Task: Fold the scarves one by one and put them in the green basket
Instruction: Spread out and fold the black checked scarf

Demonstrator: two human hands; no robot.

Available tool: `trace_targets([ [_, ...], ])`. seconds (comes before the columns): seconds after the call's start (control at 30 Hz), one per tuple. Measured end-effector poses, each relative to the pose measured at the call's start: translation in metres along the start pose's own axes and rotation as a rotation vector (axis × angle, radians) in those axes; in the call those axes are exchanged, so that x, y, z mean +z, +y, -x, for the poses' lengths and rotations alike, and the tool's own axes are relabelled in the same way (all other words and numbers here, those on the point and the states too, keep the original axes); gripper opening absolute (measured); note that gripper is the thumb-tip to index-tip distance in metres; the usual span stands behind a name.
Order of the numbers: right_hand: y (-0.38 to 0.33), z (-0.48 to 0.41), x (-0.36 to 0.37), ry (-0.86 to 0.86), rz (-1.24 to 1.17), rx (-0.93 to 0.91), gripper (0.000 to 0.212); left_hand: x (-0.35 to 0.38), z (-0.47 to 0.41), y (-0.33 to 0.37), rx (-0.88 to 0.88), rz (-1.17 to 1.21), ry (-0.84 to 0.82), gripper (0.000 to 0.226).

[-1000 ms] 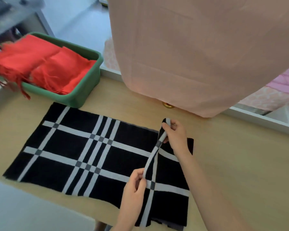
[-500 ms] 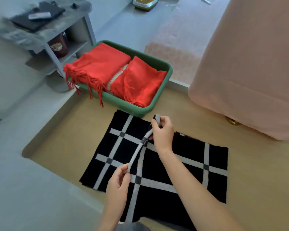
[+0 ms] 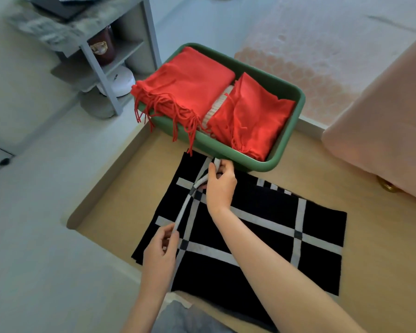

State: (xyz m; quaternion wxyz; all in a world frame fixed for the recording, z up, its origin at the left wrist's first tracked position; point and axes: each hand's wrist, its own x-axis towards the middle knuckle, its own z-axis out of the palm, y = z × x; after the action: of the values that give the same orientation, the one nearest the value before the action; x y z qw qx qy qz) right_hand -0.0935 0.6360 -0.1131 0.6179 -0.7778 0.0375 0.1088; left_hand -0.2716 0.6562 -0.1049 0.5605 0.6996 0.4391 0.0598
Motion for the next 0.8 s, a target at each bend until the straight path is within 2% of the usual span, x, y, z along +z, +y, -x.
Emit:
trace_targets([
  [0.07, 0.004, -0.005, 0.015, -0.04, 0.04, 0.034, 0.012, -0.004, -0.013, -0.01, 0.003, -0.101, 0.001, 0.022],
  [0.17, 0.018, -0.007, 0.027, -0.247, 0.241, 0.01, 0.027, -0.008, -0.029, -0.028, 0.009, -0.226, 0.062, 0.027],
  [0.3, 0.034, -0.002, 0.018, -0.489, 0.527, -0.263, 0.039, -0.006, -0.034, -0.042, 0.117, -0.369, 0.165, 0.023],
  [0.43, 0.058, 0.006, -0.011, -0.607, 0.882, -0.528, 0.058, -0.003, -0.034, -0.043, 0.148, -0.432, 0.172, 0.024],
  [0.5, 0.075, 0.009, -0.03, -0.596, 1.108, -0.638, 0.064, 0.0, -0.032, -0.047, 0.195, -0.496, 0.16, 0.028],
  [0.57, 0.084, 0.011, -0.047, -0.572, 1.215, -0.673, 0.066, 0.007, -0.026, -0.05, 0.229, -0.526, 0.145, 0.028],
  [0.8, 0.096, 0.012, -0.106, -0.542, 1.254, -0.629, 0.064, 0.055, 0.012, -0.051, 0.277, -0.559, 0.096, 0.024],
])
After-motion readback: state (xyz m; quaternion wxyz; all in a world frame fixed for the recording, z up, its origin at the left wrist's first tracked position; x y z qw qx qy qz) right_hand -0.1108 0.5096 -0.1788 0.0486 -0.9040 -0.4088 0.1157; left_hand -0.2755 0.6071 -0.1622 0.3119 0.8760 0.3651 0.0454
